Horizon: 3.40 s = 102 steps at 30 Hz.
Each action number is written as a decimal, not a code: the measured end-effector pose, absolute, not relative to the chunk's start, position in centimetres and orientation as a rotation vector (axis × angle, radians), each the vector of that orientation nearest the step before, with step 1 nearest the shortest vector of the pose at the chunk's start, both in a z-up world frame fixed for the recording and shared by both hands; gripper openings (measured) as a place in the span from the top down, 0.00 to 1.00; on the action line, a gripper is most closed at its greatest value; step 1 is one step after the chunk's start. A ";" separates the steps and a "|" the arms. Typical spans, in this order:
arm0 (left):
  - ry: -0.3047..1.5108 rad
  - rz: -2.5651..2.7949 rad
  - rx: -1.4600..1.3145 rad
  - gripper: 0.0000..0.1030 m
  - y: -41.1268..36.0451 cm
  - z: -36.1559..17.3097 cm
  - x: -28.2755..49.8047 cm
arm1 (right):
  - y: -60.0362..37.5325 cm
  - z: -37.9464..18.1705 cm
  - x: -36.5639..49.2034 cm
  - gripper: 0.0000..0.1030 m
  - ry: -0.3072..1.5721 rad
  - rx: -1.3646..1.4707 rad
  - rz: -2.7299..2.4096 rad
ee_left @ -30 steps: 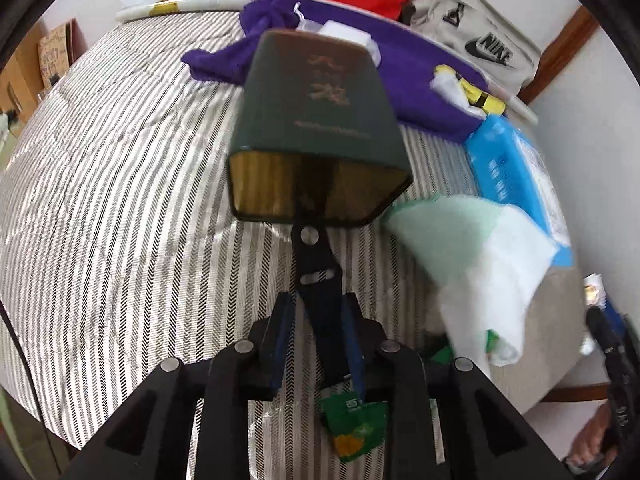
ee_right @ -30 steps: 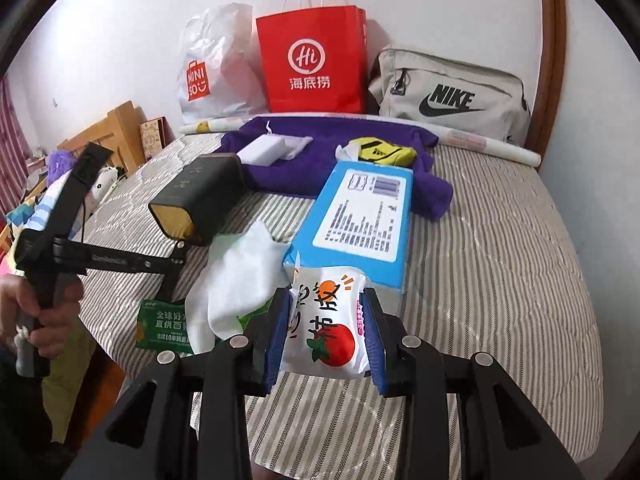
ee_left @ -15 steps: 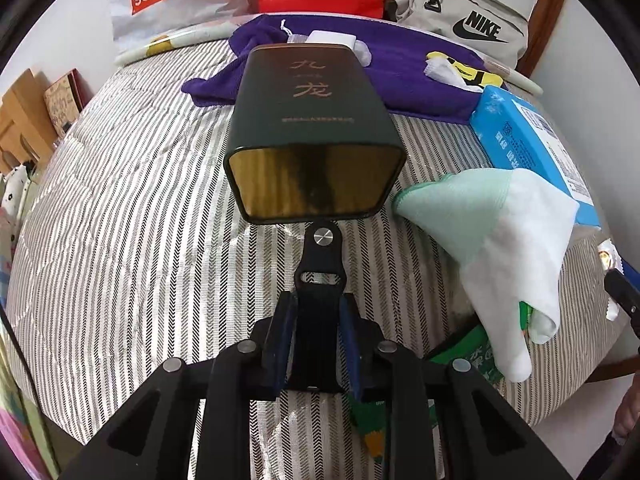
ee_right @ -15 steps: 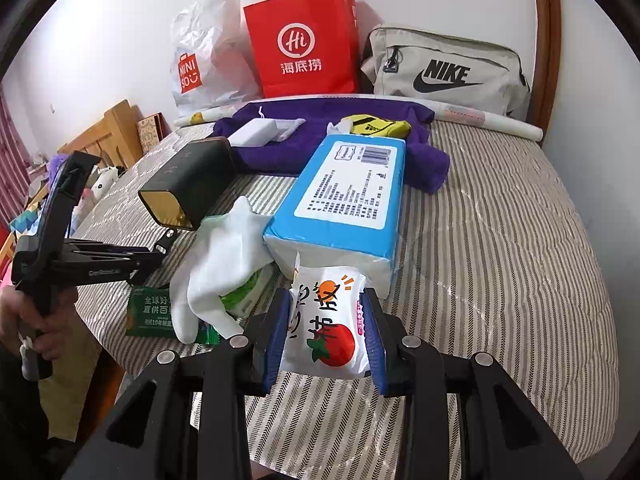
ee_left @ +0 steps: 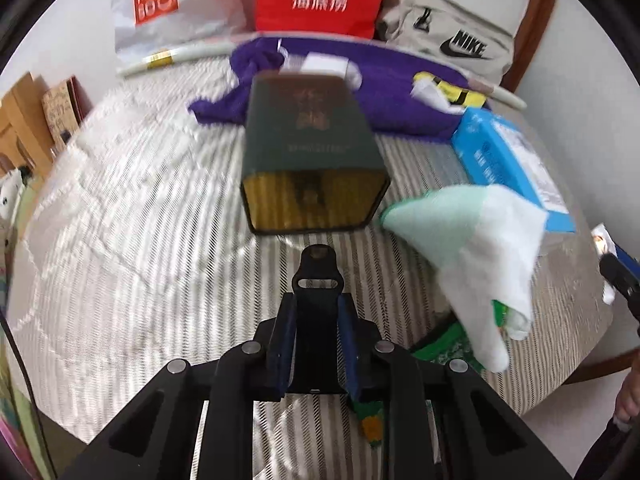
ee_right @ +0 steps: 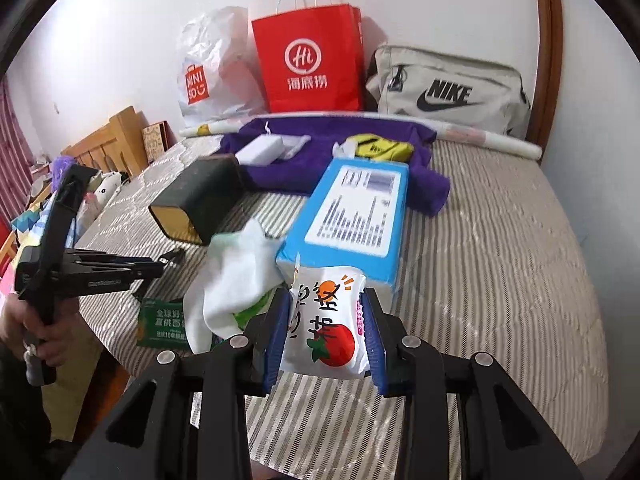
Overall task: Organize soft objects
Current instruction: 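Carry the snack packet to the purple towel with the right gripper while the left follows, then lower the snack packet onto the yellow pouch and open the right gripper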
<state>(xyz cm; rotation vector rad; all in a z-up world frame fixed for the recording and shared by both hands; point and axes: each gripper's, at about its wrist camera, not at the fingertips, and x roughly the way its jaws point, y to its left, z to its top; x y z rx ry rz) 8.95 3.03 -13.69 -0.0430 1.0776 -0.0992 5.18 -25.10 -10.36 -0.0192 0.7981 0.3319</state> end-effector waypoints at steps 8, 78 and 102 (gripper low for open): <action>1.003 -0.122 -0.063 0.81 4.1 -10.0 7.7 | -24.7 -8.2 5.8 0.65 0.749 -0.040 0.333; 1.120 -0.179 -0.229 0.80 6.3 -12.9 36.0 | -22.1 -13.1 31.6 0.54 0.894 -0.150 0.304; 1.010 -0.173 -0.177 0.65 6.9 -4.8 25.6 | -21.9 -7.0 22.1 0.21 0.774 -0.102 0.351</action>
